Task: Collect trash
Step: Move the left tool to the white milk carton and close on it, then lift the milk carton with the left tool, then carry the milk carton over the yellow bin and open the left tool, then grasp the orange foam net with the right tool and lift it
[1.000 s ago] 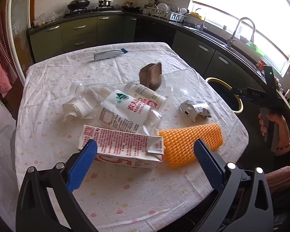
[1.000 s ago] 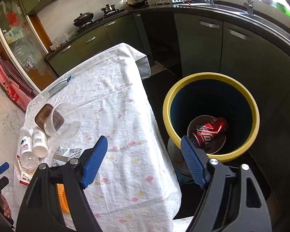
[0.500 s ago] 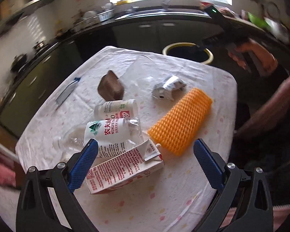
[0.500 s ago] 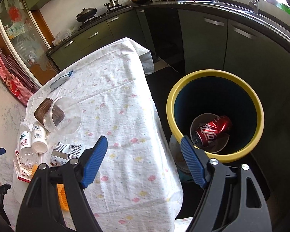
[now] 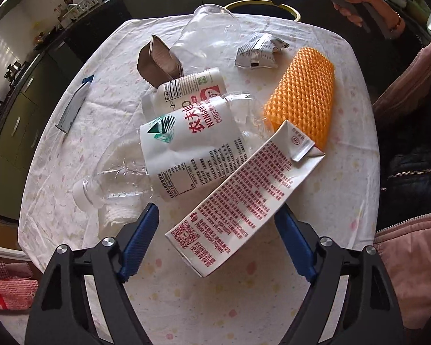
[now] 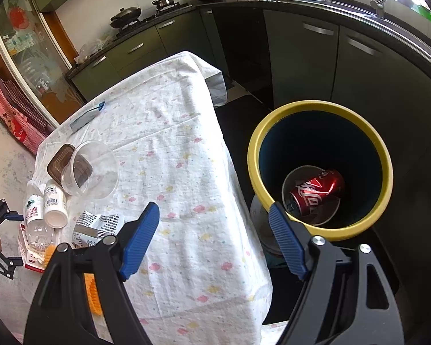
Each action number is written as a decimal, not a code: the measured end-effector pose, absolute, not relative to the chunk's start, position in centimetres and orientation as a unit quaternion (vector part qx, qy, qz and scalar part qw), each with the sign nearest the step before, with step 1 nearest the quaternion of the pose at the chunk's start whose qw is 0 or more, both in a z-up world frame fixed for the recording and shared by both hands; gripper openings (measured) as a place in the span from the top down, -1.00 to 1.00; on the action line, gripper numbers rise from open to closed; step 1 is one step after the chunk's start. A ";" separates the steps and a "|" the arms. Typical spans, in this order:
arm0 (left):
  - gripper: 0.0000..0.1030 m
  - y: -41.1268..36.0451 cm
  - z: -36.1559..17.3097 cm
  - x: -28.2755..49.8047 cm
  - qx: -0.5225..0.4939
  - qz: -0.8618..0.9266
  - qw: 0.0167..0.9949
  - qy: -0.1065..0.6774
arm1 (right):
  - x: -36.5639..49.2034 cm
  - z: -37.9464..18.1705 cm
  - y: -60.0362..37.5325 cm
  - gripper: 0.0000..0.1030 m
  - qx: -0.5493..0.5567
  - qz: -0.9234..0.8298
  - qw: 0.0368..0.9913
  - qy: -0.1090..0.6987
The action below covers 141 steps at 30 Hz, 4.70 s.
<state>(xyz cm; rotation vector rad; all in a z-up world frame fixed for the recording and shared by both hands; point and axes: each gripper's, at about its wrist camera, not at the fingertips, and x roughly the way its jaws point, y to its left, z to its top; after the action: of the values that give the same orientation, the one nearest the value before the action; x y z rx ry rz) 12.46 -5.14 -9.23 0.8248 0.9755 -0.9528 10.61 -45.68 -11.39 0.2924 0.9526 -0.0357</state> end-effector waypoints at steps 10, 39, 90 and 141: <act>-0.54 -4.4 -9.2 8.9 0.357 -0.466 0.656 0.473 | 10.9 -11.7 -45.1 -0.49 0.139 -0.010 0.876 0.462; 0.17 -3.8 -10.7 7.7 0.262 -0.400 0.736 0.478 | 10.5 -11.4 -44.2 -0.51 0.145 0.018 0.877 0.458; 0.27 -10.5 -1.3 5.4 0.301 -0.392 0.759 0.425 | 7.3 -9.4 -48.4 -0.51 0.178 0.009 0.890 0.420; -0.91 -26.5 3.3 14.1 0.078 -0.355 0.880 0.307 | 3.8 -9.9 -55.4 -0.51 0.174 -0.064 0.890 0.417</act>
<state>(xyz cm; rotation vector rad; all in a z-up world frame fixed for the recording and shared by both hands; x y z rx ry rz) 14.08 -26.52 3.28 0.1617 0.6397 -0.7392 3.83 -55.38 -9.95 0.3618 0.8664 -0.1326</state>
